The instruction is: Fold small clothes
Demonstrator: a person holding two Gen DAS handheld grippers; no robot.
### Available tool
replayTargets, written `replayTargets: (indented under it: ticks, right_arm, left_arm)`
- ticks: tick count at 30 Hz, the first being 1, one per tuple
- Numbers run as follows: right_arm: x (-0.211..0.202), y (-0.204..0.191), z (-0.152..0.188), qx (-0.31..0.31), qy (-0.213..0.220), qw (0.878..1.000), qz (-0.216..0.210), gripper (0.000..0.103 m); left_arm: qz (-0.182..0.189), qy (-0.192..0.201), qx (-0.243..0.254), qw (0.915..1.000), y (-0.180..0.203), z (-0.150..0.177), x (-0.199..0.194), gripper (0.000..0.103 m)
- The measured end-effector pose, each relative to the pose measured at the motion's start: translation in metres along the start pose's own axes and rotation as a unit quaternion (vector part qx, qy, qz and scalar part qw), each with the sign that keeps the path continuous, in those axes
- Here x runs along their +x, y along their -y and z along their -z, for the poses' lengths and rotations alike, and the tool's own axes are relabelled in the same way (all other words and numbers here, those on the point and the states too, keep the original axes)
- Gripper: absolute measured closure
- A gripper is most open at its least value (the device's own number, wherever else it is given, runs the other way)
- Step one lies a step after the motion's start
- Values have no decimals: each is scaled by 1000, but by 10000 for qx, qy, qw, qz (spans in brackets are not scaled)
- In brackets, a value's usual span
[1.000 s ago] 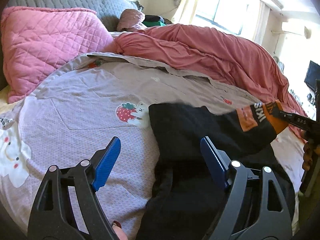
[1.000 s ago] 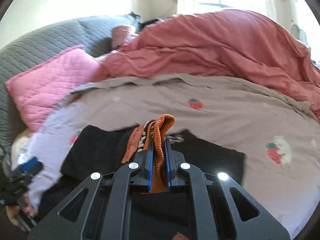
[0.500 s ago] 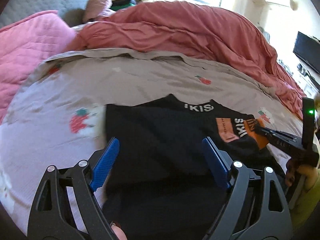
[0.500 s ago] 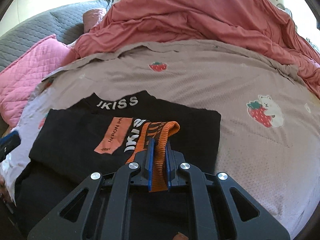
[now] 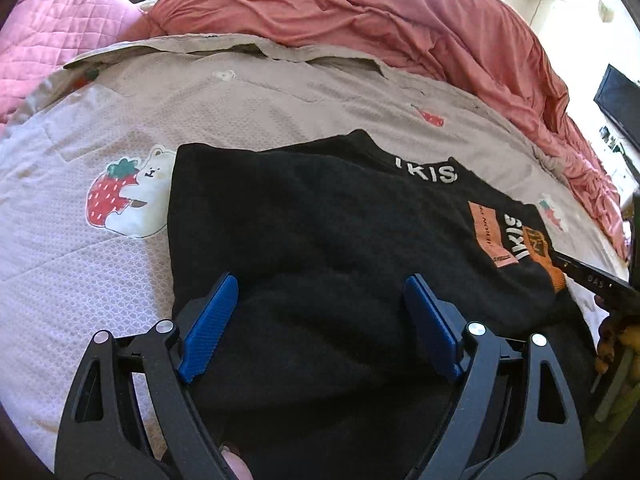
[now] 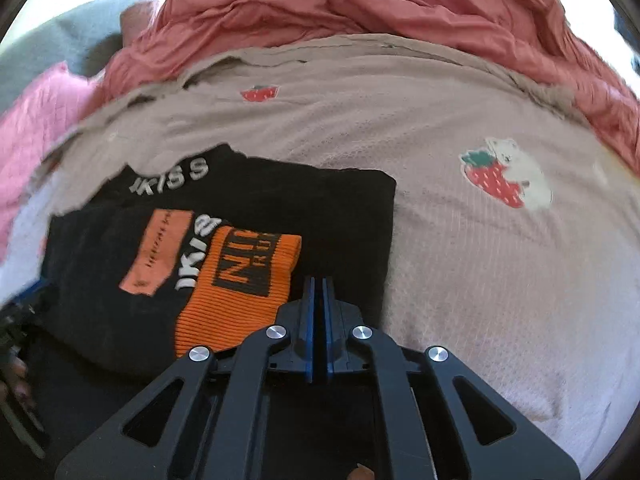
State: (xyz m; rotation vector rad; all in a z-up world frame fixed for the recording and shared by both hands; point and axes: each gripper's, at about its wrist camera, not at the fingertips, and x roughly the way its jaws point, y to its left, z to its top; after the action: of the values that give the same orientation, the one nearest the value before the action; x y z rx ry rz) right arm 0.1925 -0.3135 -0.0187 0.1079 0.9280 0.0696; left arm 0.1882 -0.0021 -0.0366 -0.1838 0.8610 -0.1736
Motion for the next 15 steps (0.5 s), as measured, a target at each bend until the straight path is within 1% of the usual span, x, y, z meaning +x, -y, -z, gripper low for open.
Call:
replayTargets:
  ticks: [4,6,7,10,12,13,15]
  right_arm:
    - [-30,-14,0,-238,416,9987,-170,99]
    - [-39,-29,2,-497,447,9971,-377,98]
    - [-40,-35,3,-588,436,9963,-439,94]
    - [-37,-61,7,-938,298,9927,-700,87]
    - [-31,-73,10,-1053,171,9912,-780,86]
    - [-24,-78,11,-1094,51,9910,-764,86]
    - [-12,-82,16,-1141,-229,9916,-561,86]
  left_arm:
    - [-19,219,-50,9997,0,3,-18,25]
    - [-103,280,27,9996,2,7,-27,23]
    - [-126,292,63,9995,3,8,-29,22]
    - [-156,296,157,9993,6,9,-29,21]
    - [-152,245,240,9993,8,10,-27,21]
    - [-208,179,324,9991,10,12,-25,21]
    - [-417,-12,520,9978,14,16,-17,21]
